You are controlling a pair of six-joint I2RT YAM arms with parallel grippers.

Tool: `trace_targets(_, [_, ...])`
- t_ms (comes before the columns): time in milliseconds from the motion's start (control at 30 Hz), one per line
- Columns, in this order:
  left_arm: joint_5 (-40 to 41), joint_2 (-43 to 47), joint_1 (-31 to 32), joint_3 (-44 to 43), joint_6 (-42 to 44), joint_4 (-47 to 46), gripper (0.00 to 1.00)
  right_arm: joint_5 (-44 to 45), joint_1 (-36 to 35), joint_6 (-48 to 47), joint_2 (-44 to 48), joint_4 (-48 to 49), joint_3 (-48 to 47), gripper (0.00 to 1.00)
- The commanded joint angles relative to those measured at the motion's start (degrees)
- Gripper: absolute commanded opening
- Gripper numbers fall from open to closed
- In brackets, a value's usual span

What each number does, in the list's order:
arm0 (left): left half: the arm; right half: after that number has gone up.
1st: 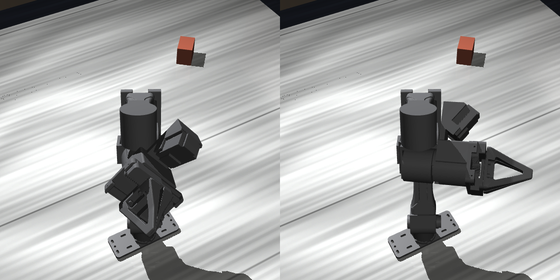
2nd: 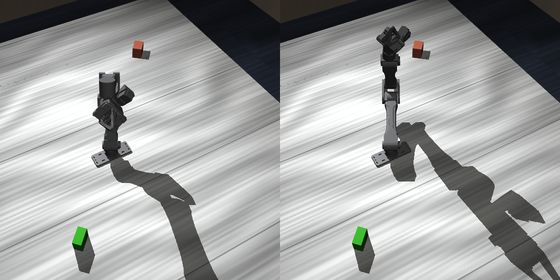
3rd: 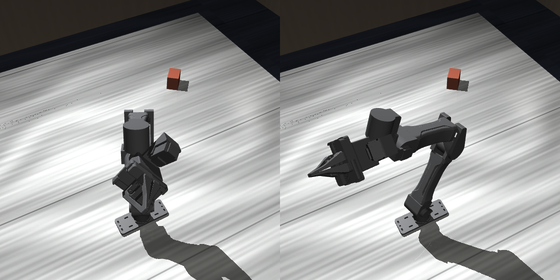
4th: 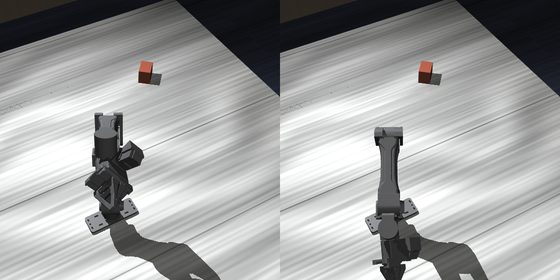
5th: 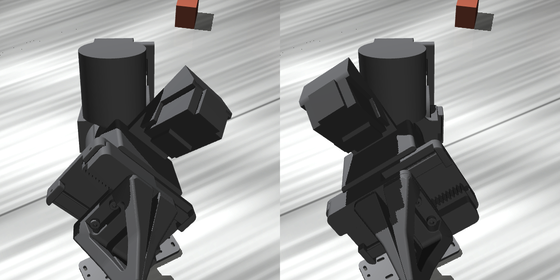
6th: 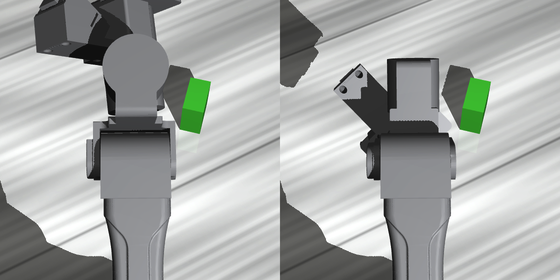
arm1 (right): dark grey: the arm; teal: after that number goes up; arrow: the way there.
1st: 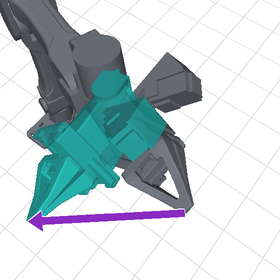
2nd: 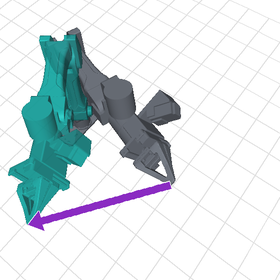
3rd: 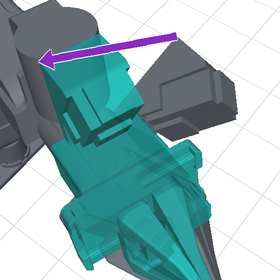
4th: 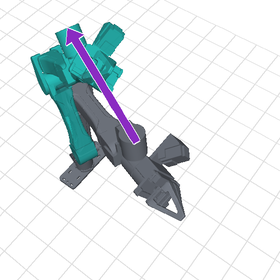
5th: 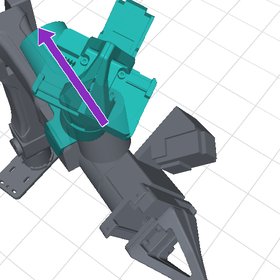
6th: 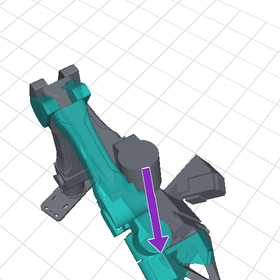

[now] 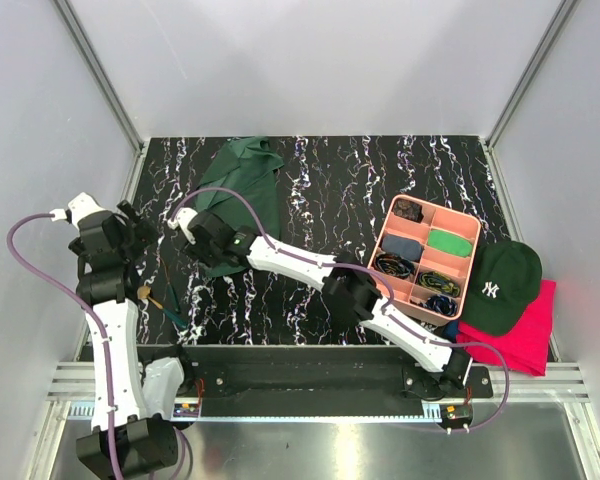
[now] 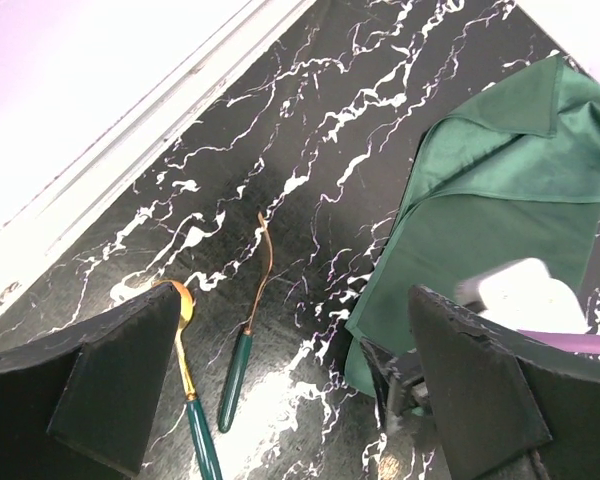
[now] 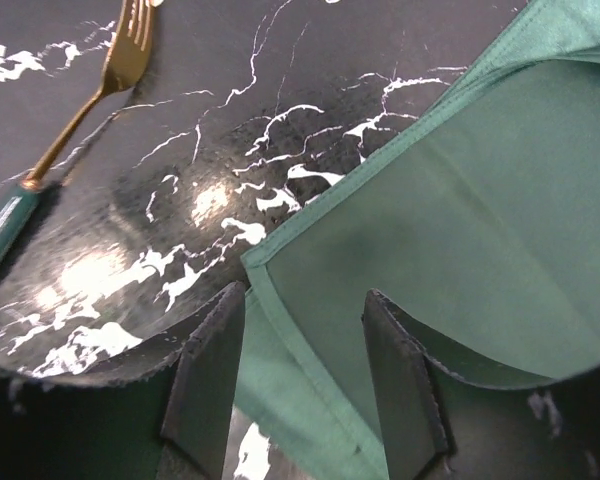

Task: Fold the napkin, place the utensils inside, and roll it up
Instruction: Move the napkin to the centre of the board, then flatten the napkin out

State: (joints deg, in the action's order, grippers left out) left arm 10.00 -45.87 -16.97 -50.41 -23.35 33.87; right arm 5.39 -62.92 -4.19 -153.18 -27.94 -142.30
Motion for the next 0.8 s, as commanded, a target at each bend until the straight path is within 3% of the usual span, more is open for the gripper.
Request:
trace_targets(0, [-4.7,-0.2,-1.5,0.8,-0.4,-4.2,0.99,2.2,-0.8,-4.2,-2.8,0.2,-4.8,0.58])
trace_targets(633, [-9.6,-1.3,-4.2,1.6,-1.3,-5.4,0.99,-4.4,-0.9,-5.3,-5.5,2.0,-6.0,0.58])
trace_targets(767, [-11.6,-1.6,-4.4,1.8,-1.3,-5.6,0.99,-4.1,-0.9,-5.3,-6.6,2.0,-6.8,0.50])
